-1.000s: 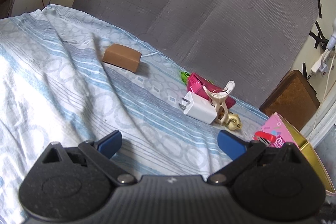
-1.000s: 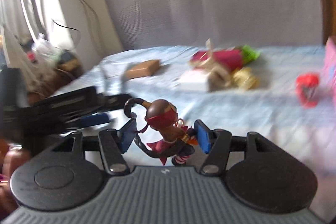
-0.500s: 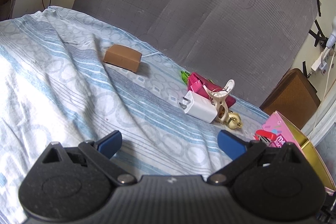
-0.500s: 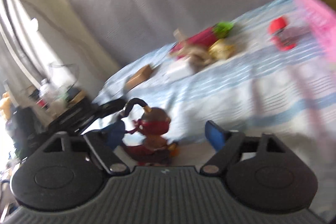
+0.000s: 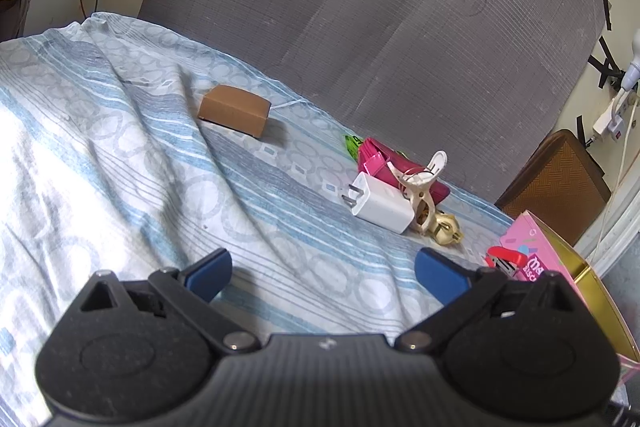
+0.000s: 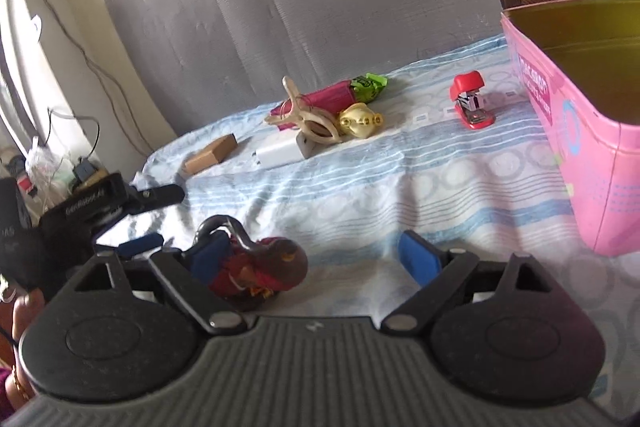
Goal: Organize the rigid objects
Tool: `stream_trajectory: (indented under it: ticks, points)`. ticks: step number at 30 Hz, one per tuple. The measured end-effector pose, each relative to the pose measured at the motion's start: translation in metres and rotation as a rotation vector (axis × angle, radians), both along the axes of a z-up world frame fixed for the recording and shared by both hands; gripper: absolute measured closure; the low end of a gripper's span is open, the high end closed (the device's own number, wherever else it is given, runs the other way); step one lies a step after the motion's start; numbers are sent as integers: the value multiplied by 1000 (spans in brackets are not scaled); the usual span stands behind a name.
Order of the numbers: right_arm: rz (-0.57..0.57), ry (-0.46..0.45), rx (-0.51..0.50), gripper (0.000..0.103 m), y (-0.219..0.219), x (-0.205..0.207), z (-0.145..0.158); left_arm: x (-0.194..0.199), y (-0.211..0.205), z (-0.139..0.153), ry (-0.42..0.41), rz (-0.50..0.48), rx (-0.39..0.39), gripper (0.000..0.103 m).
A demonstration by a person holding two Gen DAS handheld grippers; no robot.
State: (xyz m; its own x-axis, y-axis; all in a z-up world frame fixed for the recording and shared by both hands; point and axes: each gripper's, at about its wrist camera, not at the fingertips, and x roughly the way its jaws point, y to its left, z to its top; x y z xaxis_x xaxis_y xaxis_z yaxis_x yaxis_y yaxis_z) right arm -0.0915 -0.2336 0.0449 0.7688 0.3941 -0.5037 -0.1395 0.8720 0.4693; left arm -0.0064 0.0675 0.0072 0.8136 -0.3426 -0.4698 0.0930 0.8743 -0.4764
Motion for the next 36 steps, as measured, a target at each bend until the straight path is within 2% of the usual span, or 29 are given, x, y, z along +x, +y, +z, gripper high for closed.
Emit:
stream_trajectory:
  ticks: [8, 16, 21, 27, 30, 36]
  points:
    - [129, 6, -126, 9, 1, -31, 1, 0, 0, 0, 1, -12, -8, 1]
    - [200, 6, -256, 9, 0, -54, 2, 1, -2, 0, 3, -21, -1, 1]
    - [210, -2, -282, 9, -5, -67, 2, 1, -5, 0, -1, -33, 18, 1]
    - [154, -27, -302, 9, -9, -72, 4, -3, -21, 4, -25, -73, 106, 1]
    - [126, -21, -276, 9, -13, -70, 5, -6, -32, 6, -42, -106, 161, 1]
    - [206, -25, -310, 7, -3, -76, 2, -11, -53, 8, -68, -171, 256, 1]
